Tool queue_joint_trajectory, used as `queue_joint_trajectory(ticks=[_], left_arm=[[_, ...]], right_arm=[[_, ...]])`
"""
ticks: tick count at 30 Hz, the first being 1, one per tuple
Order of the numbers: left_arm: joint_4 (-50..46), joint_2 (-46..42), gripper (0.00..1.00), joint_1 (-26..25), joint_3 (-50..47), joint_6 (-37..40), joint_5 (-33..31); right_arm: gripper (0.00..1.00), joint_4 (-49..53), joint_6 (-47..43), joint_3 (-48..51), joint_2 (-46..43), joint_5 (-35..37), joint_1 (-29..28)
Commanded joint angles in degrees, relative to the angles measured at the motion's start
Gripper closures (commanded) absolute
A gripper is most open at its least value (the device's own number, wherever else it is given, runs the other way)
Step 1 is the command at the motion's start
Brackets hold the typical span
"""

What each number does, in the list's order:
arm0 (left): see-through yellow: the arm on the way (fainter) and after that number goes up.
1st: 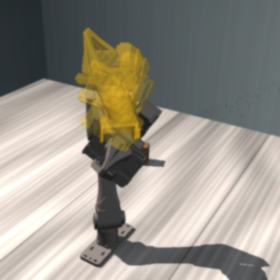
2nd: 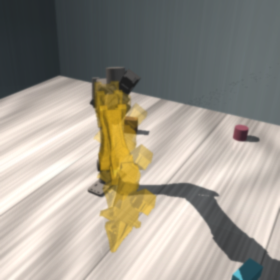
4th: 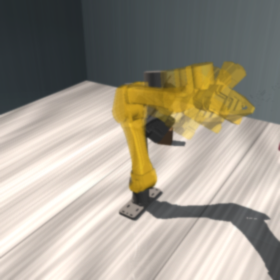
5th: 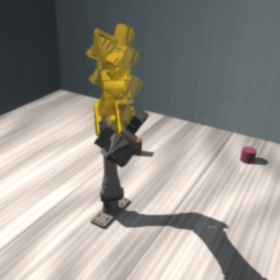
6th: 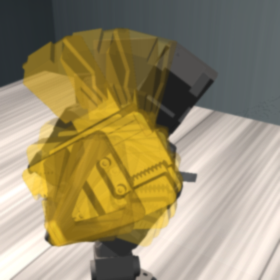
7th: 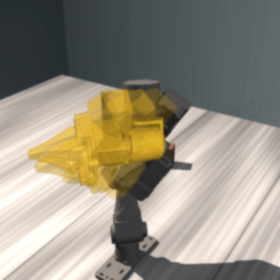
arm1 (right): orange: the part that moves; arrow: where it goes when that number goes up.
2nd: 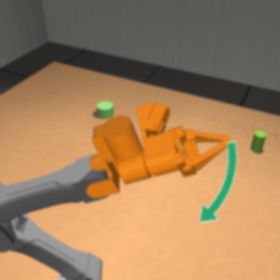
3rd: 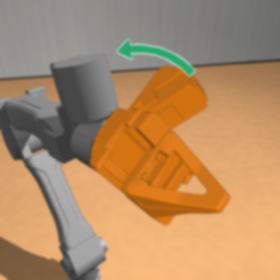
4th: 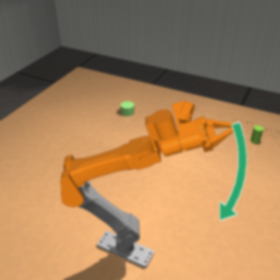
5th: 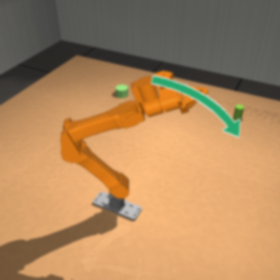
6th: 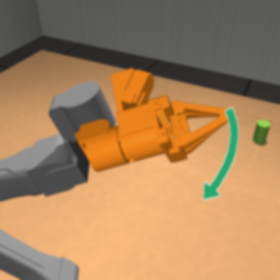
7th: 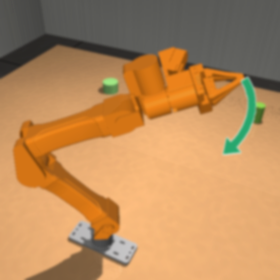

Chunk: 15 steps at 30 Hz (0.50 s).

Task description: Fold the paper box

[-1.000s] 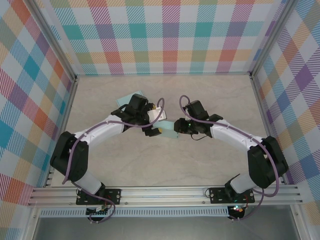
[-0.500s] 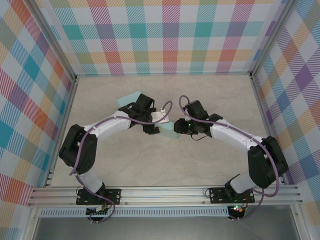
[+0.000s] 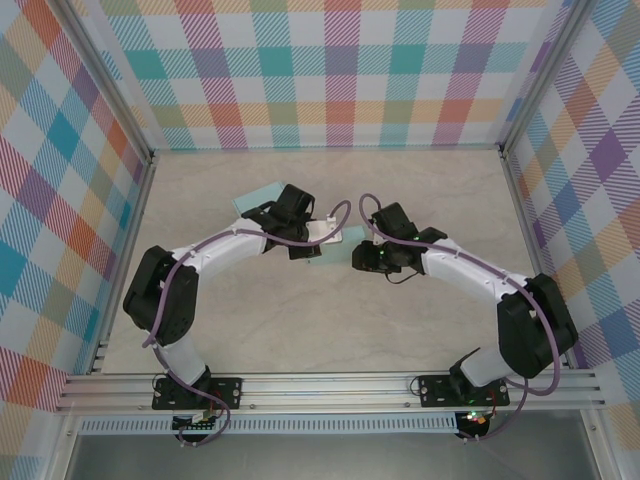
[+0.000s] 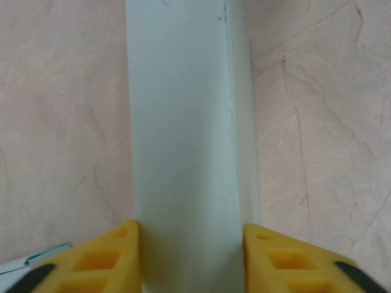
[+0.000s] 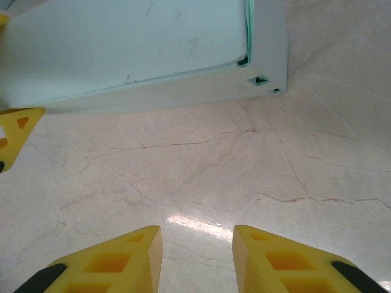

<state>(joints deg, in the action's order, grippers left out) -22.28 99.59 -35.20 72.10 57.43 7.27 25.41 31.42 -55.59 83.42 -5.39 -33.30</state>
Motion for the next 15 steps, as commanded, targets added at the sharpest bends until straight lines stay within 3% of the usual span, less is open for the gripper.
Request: queue_joint_trajectory(ticks=[1,11,15], left_arm=[[2.13,1.28,0.77,-1.89,-0.56,0.06,-5.68],[21.11,3.14,0.78,-6.5,-5.52,0.54,-22.36],[20.69,3.94,0.77,-8.47,-5.54,0.23,-22.4]], right_arm=[[0.63,2.77,-1.39,0.4,-4.85,3.2,0.08],[0.51,9.49,0.11,4.34,-25.47,19.33,0.16],[0.47,10.82,0.61,5.92,-33.21,22.98,0.16]])
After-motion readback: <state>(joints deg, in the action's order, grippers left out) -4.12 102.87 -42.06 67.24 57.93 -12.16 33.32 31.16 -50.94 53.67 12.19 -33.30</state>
